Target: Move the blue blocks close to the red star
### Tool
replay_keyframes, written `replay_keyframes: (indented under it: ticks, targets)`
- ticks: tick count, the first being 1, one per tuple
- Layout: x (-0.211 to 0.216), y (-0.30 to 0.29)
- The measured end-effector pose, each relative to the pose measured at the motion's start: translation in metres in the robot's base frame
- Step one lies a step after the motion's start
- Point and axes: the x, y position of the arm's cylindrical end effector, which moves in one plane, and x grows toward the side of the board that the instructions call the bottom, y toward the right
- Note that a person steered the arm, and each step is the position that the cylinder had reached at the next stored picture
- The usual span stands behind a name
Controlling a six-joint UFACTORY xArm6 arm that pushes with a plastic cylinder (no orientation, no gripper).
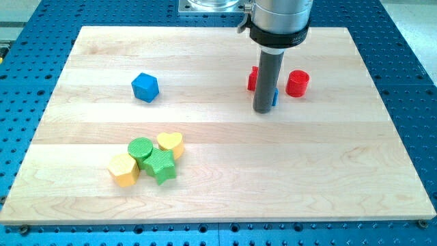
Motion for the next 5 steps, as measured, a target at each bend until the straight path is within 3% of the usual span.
replay_keyframes:
  ticks: [1,2,3,4,5]
  targets:
    - [0.043,-0.060]
    - [0.063,-0.177]
    - [0.050,-0.269]
    - [0.009,-0.319]
    - [-0.035,-0.265]
